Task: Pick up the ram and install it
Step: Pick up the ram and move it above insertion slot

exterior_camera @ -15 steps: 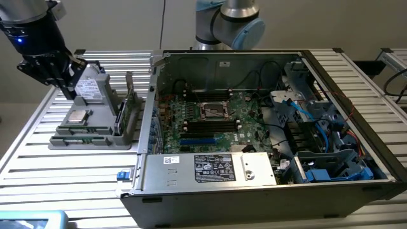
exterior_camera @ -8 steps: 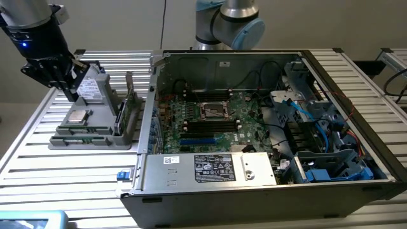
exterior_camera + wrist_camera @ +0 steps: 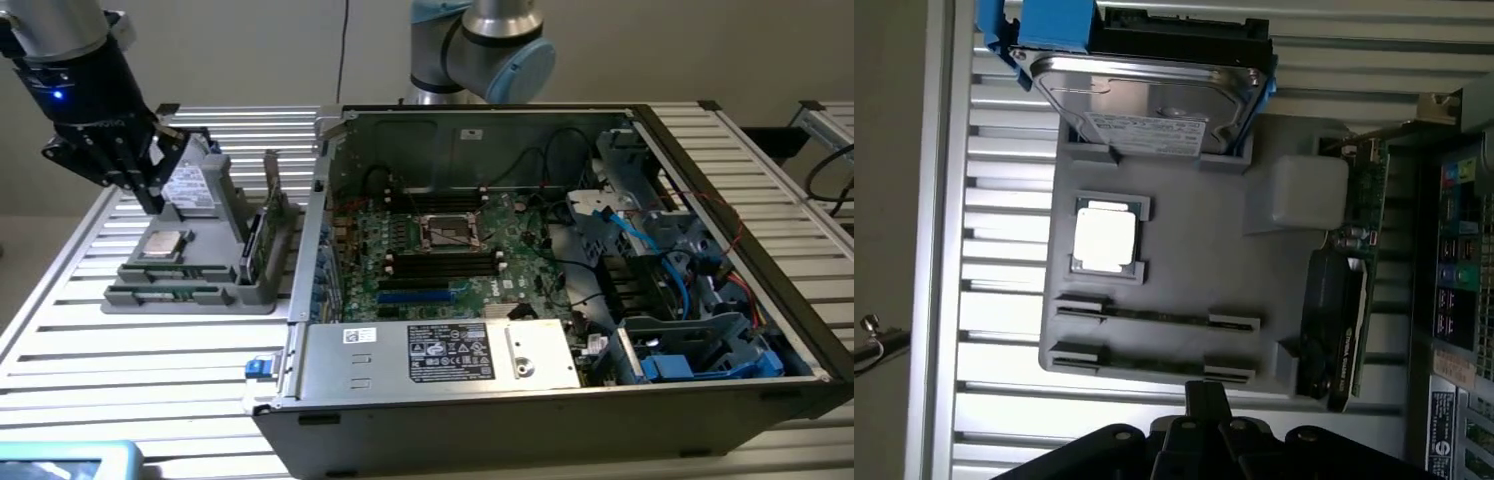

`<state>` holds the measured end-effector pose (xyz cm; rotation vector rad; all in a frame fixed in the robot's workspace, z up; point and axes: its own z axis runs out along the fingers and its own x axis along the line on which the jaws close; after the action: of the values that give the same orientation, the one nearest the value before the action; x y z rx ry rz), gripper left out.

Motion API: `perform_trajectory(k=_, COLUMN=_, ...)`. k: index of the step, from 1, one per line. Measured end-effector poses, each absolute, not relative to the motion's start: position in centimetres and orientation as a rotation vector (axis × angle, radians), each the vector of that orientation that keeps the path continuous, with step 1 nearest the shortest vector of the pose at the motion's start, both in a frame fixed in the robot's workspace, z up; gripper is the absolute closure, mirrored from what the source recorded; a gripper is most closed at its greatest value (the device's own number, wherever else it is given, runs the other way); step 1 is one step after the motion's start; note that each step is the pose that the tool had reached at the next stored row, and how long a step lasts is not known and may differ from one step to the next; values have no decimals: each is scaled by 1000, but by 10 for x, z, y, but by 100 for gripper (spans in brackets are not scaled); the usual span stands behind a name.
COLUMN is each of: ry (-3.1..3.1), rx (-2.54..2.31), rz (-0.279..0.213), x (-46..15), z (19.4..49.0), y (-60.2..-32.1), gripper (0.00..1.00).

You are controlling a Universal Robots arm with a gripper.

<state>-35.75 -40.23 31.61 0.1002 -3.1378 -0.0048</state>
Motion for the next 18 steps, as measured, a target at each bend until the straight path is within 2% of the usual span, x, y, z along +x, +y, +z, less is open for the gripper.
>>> perform_trajectory(k=18, ry=-3079, rx=610, rz=-7, x=-357, z=315, y=-402, gripper=89)
